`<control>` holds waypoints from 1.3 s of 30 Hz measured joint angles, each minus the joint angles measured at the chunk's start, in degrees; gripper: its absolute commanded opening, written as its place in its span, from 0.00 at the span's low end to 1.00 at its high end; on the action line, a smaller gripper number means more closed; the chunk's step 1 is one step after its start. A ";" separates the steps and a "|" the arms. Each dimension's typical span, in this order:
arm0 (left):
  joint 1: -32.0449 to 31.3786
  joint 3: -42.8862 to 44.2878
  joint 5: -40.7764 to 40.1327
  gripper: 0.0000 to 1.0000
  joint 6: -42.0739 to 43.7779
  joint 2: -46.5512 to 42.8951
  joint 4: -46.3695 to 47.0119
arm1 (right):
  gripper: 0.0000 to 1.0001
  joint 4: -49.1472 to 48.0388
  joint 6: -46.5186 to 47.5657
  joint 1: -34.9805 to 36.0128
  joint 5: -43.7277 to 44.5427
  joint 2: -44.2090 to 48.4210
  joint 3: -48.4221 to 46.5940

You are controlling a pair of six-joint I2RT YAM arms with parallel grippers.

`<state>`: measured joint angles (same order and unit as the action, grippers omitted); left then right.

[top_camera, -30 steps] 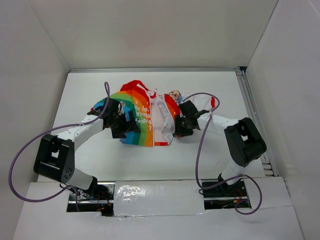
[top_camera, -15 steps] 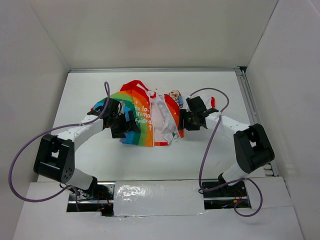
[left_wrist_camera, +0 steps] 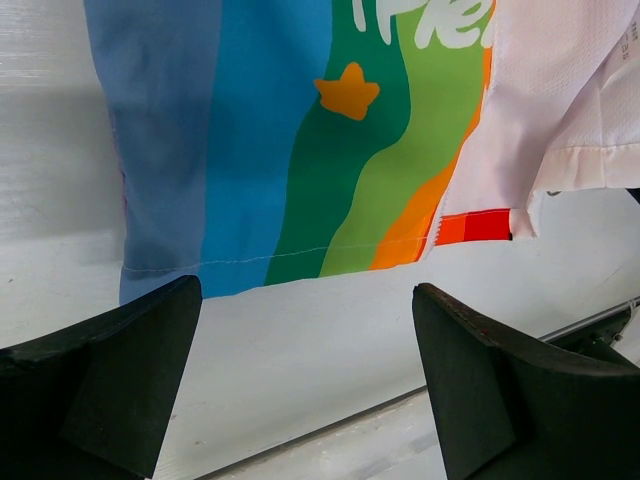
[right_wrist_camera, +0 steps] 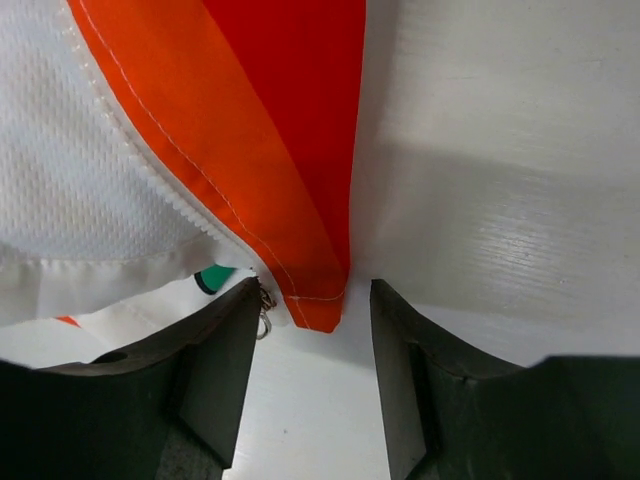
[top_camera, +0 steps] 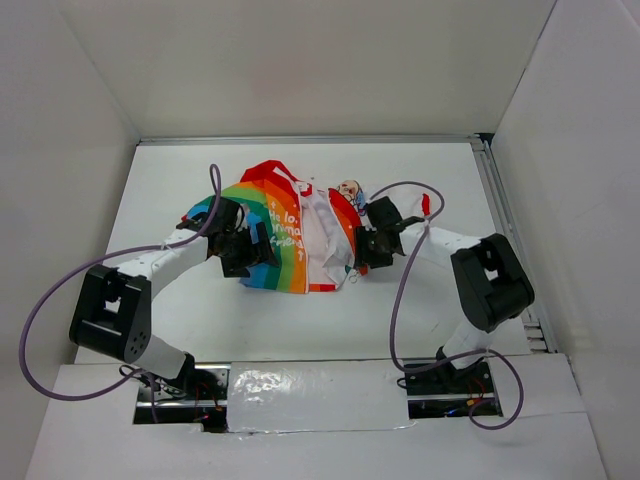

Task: Zip up the jacket

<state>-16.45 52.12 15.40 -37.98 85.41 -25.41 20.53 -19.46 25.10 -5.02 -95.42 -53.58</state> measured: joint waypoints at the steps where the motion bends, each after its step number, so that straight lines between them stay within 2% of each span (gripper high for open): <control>1: 0.00 0.00 -0.17 0.99 0.00 0.00 0.00 | 0.54 0.11 -0.39 0.42 0.74 -0.55 -0.42; 7: 0.00 0.00 -0.42 0.99 0.00 0.00 0.00 | 0.49 0.22 -2.40 2.51 5.25 -2.71 -2.86; 11: 0.00 0.00 -0.83 0.99 -0.04 0.00 -0.02 | 0.35 0.44 -3.52 3.69 7.72 -3.19 -3.26; 14: 0.00 0.00 -1.27 0.99 -0.11 0.00 -0.09 | 0.33 0.48 -4.35 4.39 9.22 -3.41 -3.39; 17: 0.00 0.00 -1.25 0.99 -0.17 -0.11 -0.09 | 0.26 0.24 -5.14 4.85 9.68 -3.37 -3.21; 19: 0.00 0.00 -1.25 0.99 -0.20 -0.22 -0.09 | 0.19 -0.31 -5.40 4.94 9.73 -2.97 -2.60; 20: 0.00 0.00 -1.25 0.99 -0.22 -0.31 -0.15 | 0.06 -0.57 -5.55 4.94 9.57 -2.60 -2.23; 21: -0.02 0.00 -1.22 0.99 -0.22 -0.48 -0.26 | 0.00 -0.81 -5.62 4.94 9.22 -2.10 -1.60; 27: -2.40 0.13 -1.81 0.99 -1.31 -2.73 -1.64 | 0.00 -0.81 -5.42 5.05 5.77 3.56 1.90; 33: -9.99 2.86 -3.06 0.99 -2.91 -2.80 -4.92 | 0.00 -1.25 -5.14 5.14 2.78 13.05 2.62; 39: -12.48 7.82 -5.49 0.99 -5.16 2.36 -7.08 | 0.00 -1.70 -5.46 5.14 2.60 15.58 3.80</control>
<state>-28.93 59.94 9.91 -43.13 87.77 -32.49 18.83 -24.93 30.24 -2.42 -79.83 -49.78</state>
